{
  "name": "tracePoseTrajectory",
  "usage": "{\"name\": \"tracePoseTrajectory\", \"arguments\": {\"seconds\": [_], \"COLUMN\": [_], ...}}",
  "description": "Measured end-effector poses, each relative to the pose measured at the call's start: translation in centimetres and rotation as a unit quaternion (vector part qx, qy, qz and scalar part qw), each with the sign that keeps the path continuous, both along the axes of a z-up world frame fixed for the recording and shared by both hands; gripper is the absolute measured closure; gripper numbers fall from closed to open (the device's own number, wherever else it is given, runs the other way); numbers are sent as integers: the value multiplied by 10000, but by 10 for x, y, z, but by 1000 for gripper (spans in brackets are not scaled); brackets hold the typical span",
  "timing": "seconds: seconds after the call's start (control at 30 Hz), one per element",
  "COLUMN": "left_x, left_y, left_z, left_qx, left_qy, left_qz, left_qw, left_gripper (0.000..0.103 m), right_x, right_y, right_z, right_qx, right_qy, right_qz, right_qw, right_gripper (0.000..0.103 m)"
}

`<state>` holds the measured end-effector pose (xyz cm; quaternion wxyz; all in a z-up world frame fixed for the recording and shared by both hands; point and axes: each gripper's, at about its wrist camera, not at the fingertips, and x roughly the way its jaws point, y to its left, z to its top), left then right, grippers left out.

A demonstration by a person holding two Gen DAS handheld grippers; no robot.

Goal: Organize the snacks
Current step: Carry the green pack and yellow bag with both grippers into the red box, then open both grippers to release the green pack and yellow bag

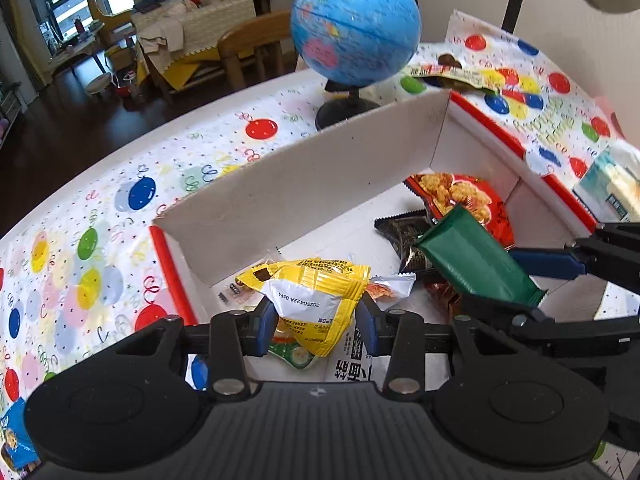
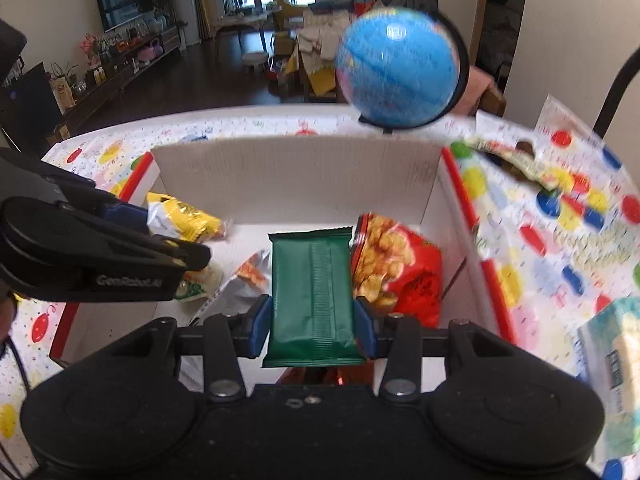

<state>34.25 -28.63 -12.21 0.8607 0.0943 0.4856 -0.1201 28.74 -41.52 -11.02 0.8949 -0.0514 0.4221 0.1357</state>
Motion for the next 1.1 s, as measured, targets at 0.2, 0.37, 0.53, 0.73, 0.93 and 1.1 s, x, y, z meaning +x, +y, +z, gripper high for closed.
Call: {"name": "tracePoseTrajectory", "arguments": {"seconds": [0.2,0.37,0.53,0.73,0.93,1.1], "left_x": [9,11,9,3,-12,-29], "left_y": [-4,-7,-9,-3,4,14], "left_z": [-16,-22,-23,-15,3,22], "left_qx": [129,154,134,-69,-238,-388], "left_qy": [295,377,431,411,222,10], "left_qz": [-52,-120,-154,-146,-135,-129], "left_qw": [9995,9991,9989,9990,9994,9992], "left_gripper": [62,61,61,53,48,39], "right_x": [4,5,5,3,-11,-24], "right_y": [0,0,-1,-5,-7,-7], "right_z": [-11,-14,-14,-10,6,21], "right_qx": [19,61,82,149,195,260], "right_qy": [167,235,253,251,76,-91], "right_qz": [32,0,-13,-62,-122,-128], "right_qw": [9999,9997,9996,9996,9997,9995], "right_gripper": [61,58,58,53,47,39]}}
